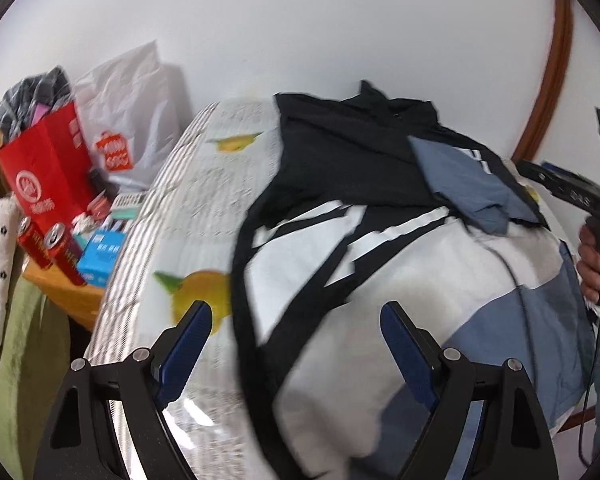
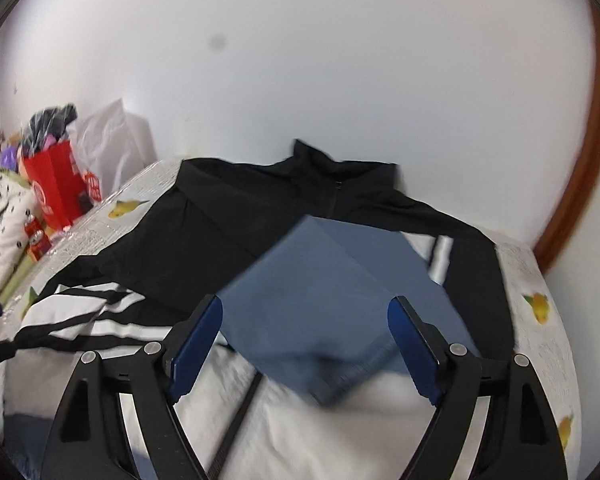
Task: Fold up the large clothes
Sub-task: 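Grasp the blue-grey sleeve with the right gripper, fold it across the body, release, then grasp the blue-grey sleeve cuff with the left gripper and straighten it across the back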
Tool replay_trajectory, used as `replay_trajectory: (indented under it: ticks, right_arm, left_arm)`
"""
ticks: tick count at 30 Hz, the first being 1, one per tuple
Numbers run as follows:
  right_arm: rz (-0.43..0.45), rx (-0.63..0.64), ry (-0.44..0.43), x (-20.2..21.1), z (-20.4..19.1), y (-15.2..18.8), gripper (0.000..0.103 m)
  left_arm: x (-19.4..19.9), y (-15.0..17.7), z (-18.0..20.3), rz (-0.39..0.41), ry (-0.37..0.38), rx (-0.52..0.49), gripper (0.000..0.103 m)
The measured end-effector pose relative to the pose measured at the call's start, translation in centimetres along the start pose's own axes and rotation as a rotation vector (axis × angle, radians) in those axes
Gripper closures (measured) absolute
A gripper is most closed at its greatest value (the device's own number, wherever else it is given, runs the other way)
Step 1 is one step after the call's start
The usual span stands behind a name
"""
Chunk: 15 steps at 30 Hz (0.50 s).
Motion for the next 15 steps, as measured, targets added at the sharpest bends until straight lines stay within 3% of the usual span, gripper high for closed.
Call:
replay_trajectory:
  ticks: [7,11,15]
  right_arm:
    - [-0.050,-0.166,0.123,3.4,10.8,4.1,0.019]
    - [-0.104,-0.225,0.177,4.1,16.4,6.7,0.020]
    - [-0.140,-0.292,0.197,4.5,21.0,9.4,0.030]
  left_arm:
    - [-0.4,-3.0,6.8,0.022,0.048,-0.106,0.018]
    - [-2.2,-4.5,11.5,-0.005,0.098,-0.158,0.018]
    - [-4.4,-5.5,15.9,-0.031,0.111,-0.205,0.018]
Point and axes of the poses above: each gripper's, at about its wrist camera, not at the fingertips, and x roughly against the way its jaws point, z to its right, y to its underside, the point moved 5 cm from there along -x, roughly the way its jaws point, and after that the axes turned 9 degrees about y, right-handed, at the moved point
